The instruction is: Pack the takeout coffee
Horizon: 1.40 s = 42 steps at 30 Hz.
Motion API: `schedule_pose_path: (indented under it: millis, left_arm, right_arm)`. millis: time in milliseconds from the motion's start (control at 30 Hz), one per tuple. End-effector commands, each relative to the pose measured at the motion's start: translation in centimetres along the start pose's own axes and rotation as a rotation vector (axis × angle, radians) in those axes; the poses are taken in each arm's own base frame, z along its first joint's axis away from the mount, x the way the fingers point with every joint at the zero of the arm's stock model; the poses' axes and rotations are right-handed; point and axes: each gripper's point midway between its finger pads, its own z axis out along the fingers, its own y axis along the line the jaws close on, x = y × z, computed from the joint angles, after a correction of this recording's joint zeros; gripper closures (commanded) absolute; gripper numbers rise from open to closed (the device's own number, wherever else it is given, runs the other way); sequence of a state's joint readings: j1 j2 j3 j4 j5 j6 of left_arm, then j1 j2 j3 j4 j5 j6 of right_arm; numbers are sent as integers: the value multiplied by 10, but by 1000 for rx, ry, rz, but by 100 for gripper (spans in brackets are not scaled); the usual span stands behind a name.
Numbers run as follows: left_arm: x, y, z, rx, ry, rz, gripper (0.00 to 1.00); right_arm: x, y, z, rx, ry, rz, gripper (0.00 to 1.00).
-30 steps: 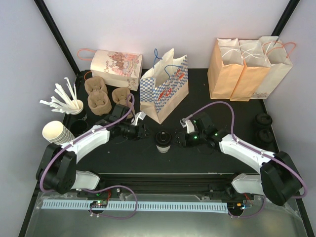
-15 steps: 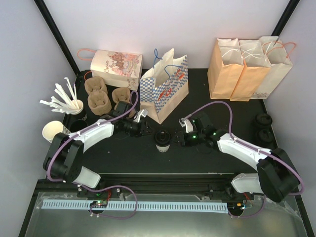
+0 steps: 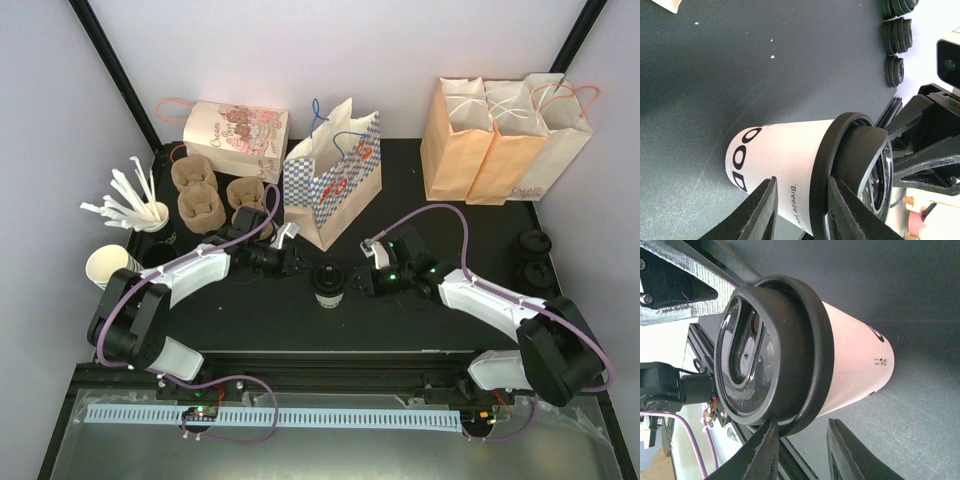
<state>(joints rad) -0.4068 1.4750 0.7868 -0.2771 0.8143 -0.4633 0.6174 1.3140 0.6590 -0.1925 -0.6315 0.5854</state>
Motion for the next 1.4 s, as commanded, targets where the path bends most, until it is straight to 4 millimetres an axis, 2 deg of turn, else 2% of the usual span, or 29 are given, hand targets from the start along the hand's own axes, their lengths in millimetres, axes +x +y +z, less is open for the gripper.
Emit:
schedule_pose_path:
  millis: [0,100,200,467,667,833,1033,1233,1367]
  left_arm:
    - [36,33,15,-72,91,-71,70]
    - [46,39,23,-74,111,-85,71]
    - [51,42,25,-79,117,-92,71]
    - [40,20,1,-105,37,-56,72]
    - [45,9,-11,-97,21,-58,71]
    - [55,4,-10,-62,43,-82,70]
    - [54,-25,-17,76,15,-58,59]
    - [50,-32,-30,59,-26,-37,44]
    - [42,-29,-44,35,-84,-35,44]
  right_arm:
    - [28,-45,13,141,58,43,70]
    - [36,-53,15,154,76,50,70]
    - [32,-52,13,164,64,40,70]
    - [-9,-33,-4,205,-12,-31,70]
    - [-29,-28,0,201,-6,-50,70]
    - [-51,-16,8,170,-10,-62,70]
    - [-78,5,11,127,-16,-108,70]
    - [-87,12,5,143,-16,-144,66]
    - [-82,13,-5,163,-28,-142,65]
